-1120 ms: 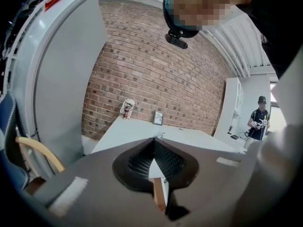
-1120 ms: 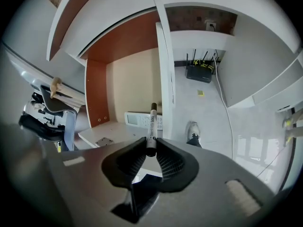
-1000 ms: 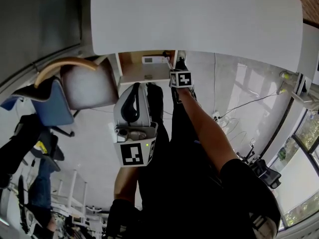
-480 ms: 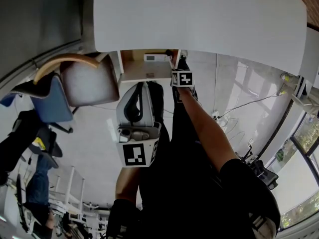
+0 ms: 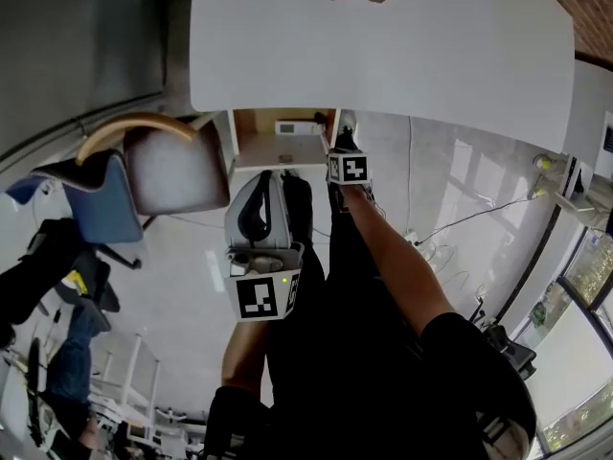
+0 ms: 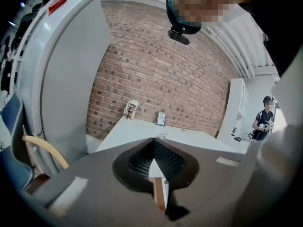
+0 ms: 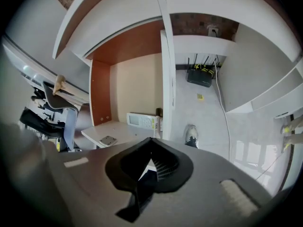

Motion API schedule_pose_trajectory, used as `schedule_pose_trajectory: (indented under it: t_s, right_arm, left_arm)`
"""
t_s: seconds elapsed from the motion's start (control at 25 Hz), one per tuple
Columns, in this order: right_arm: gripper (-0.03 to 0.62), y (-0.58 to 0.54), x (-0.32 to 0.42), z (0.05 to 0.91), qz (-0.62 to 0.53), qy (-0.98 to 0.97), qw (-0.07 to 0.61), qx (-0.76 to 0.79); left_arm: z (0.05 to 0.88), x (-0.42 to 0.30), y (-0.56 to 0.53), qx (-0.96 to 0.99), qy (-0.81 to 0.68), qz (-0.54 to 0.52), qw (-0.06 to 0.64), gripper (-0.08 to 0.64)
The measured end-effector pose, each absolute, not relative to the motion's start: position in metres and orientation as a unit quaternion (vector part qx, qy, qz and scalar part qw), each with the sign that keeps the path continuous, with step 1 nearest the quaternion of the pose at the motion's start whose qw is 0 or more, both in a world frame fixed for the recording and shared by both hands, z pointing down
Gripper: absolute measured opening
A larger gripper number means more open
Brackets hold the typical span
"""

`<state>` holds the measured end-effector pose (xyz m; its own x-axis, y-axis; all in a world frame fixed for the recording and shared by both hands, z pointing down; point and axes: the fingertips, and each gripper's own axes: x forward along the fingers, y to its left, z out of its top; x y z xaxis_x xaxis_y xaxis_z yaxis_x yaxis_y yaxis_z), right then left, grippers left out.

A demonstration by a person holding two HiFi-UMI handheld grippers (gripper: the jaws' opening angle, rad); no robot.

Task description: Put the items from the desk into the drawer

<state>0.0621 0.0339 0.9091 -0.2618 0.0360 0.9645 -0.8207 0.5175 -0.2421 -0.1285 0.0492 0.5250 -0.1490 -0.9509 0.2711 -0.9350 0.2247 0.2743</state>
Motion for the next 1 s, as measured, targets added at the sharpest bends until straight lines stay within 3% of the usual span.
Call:
schedule_pose_trajectory:
  t_s: [0.32,0.6,1.0]
  right_arm:
    - [0.003,0.007,0.031,0.829,0.362,-0.753,0.499,0.229]
    - [0.003,-0.021,0.007,0.695,0.338,-0.833,0.381,0.216]
    - [0.003,-0.058,-0.006,0.487,0.19,-0.937,0.213,0.2]
  left_arm:
    - [0.491,-0.119,0.044,0.62,-0.765,-0.027,0.174,0.018]
    - [0.44,-0.119,0.035,0.619,-0.771,-0.042,0.145,0.018]
    - [0.374,-0.116,0.021,0.638,-0.762,-0.05,0.1,0.018]
